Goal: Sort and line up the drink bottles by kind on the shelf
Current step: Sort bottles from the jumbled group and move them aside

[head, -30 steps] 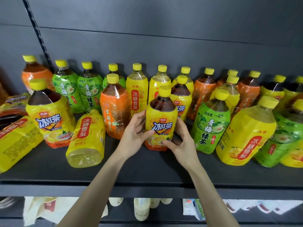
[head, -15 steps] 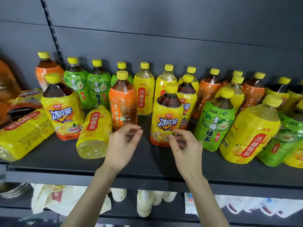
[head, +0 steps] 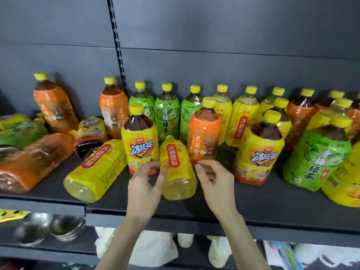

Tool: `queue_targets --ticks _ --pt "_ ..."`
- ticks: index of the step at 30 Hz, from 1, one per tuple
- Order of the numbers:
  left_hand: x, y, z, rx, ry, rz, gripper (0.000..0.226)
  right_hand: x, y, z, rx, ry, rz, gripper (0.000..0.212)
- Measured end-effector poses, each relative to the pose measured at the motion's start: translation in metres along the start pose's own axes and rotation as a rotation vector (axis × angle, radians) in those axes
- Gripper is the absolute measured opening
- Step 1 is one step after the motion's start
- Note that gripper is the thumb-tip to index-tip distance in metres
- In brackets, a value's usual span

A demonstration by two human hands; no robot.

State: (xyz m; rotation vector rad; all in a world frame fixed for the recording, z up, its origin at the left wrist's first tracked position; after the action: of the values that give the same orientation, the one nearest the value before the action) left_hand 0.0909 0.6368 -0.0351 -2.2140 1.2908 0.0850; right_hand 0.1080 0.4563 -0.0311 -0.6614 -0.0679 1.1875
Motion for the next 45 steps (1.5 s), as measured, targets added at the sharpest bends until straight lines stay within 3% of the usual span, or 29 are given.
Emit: queue_targets --ticks 6,10,13,16,18,26,30,34,39,45 --pt "0.004 -0.016 0.034 -0.224 0.047 0.219 0.036 0.040 -0.001 0.000 0.282 -0.034 0.010 0.020" --pt "0.015 -0.023 0.037 -0.362 0.172 0.405 0.047 0.048 -0.009 -0.005 0.564 -0.093 0.158 0.038" --pt "0.019 -0.029 0.042 -0.395 0.215 0.461 0.052 0.051 -0.010 -0.007 0.655 -0.202 0.230 0.037" --pt "0.018 -0.025 0.042 -0.410 0.292 0.484 0.061 0.049 -0.007 -0.001 0.571 -0.279 0.251 0.017" --pt "0.015 -0.021 0.039 -0.395 0.330 0.497 0.059 0.046 -0.003 0.003 0.517 -0.319 0.249 0.014" --pt "-0.001 -0.007 0.023 -0.216 0.453 0.515 0.035 0.022 0.017 0.004 0.358 -0.480 0.226 0.055" --pt "-0.001 -0.014 0.022 -0.112 0.424 0.551 0.047 0.015 0.011 0.006 0.275 -0.445 0.260 0.068" --pt "0.005 -0.021 0.025 -0.053 0.354 0.540 0.065 0.014 0.004 0.005 0.248 -0.437 0.204 0.061" --pt "0.013 -0.027 0.030 -0.069 0.368 0.551 0.060 0.016 0.001 0.001 0.186 -0.339 0.140 0.060" --pt "0.013 -0.022 0.033 -0.025 0.262 0.405 0.058 0.020 0.002 -0.003 0.126 -0.262 0.125 0.057"
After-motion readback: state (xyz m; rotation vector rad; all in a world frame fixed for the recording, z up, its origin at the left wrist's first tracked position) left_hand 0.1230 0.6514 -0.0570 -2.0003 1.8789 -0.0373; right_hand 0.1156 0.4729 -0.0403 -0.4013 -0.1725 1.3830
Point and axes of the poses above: each hand's wrist, its own y-axis away from the middle knuckle, its own x-axis out of the palm, z = x × y, the point moved 2 cm from there along -y, towards the middle knuckle, and after that the axes turned 6 degrees about -z, right-handed, at the moved point
